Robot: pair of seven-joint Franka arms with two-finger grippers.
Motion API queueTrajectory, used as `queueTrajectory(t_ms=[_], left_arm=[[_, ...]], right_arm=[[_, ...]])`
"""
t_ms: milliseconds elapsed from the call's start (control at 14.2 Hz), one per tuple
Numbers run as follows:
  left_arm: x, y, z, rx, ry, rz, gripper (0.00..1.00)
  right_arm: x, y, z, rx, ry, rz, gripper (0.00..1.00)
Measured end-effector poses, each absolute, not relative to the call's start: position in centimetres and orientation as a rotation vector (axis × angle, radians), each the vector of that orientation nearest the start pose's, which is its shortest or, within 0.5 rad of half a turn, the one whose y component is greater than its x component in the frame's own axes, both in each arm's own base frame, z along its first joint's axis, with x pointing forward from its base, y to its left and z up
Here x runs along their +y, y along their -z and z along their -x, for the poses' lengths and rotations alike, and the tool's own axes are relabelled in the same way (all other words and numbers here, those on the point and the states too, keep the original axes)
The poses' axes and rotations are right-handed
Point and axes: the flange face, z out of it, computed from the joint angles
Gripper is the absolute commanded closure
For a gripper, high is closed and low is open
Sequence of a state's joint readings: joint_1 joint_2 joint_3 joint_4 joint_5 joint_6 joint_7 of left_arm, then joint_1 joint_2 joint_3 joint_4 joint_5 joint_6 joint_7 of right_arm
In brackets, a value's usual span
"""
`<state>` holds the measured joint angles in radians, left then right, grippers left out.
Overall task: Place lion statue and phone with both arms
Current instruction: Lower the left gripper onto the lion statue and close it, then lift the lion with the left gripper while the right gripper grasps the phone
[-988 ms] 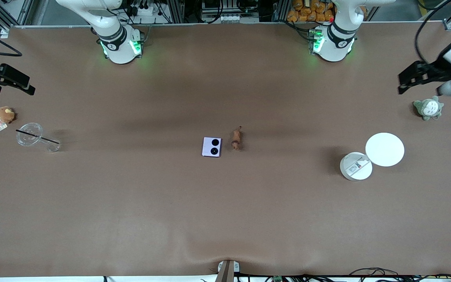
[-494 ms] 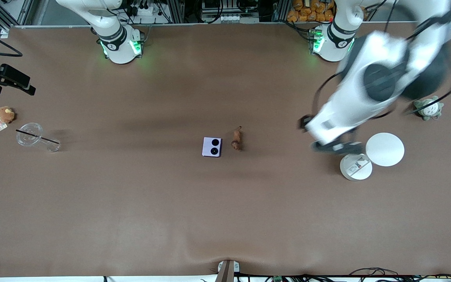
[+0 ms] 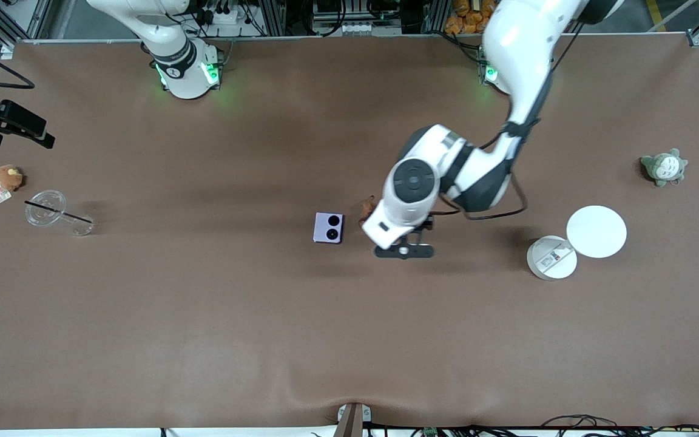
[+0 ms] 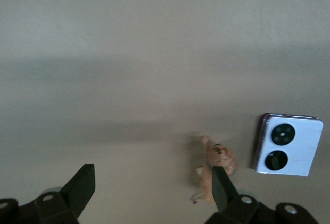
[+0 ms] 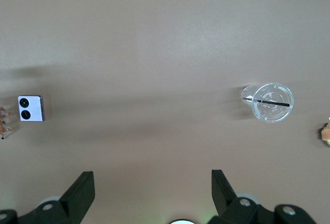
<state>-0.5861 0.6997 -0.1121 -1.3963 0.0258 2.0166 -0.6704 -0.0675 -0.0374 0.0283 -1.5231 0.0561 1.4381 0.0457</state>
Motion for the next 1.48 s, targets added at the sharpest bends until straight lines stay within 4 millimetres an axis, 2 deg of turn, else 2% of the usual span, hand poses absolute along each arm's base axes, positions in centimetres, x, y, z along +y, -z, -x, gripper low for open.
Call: queueTrajectory(t_ms=[282,424,565,635,706,847,918,1059,1200,1341,1482], left_arm=[[-48.5,-27.4,-54.6,-0.059,-0.086,3.161,0.00],[-49.8,-25.6,-53.6,-0.124,-0.090,3.158,0.00],[-50.8,-23.4,-52.5,-0.163,-0.110,3.145,0.07],[-51.0,-22.6,-52.3,-0.169,-0.118,3.139,0.18],[-50.9,-22.0,-52.2,-0.171,-0.125,3.135,0.38],[-50.7,-21.8,-52.4,-0.177,-0.125,3.131,0.85],[-50.7,-21.8,-52.5,-0.178,-0.124,3.130,1.00],[-50.6,-21.6,-52.5,-0.164,-0.112,3.120,1.00],[-50.9,-21.7,-52.3,-0.096,-0.046,3.091,1.00],[-50.6,-22.2,-52.8,-0.073,0.002,3.075,1.00],[-48.5,-23.5,-54.8,-0.057,0.022,3.059,1.00]], right_arm=[[-1.5,-65.6,-52.9,0.126,-0.074,3.084,0.00],[-1.5,-65.5,-52.9,0.126,-0.075,3.084,0.00],[-1.5,-65.5,-52.9,0.125,-0.077,3.084,0.00],[-1.4,-65.3,-53.0,0.124,-0.078,3.084,0.00],[-1.4,-65.1,-53.1,0.123,-0.078,3.084,0.00],[-1.3,-64.4,-53.9,0.121,-0.068,3.083,0.00],[-1.2,-63.7,-54.5,0.118,-0.061,3.081,0.00],[-0.3,-61.4,-56.3,0.097,-0.070,3.068,0.00],[1.4,-57.8,-58.2,0.063,-0.143,3.025,0.00],[3.7,-53.7,-59.9,0.021,-0.243,2.993,0.00],[6.7,-48.5,-61.4,-0.040,-0.351,2.984,0.00]])
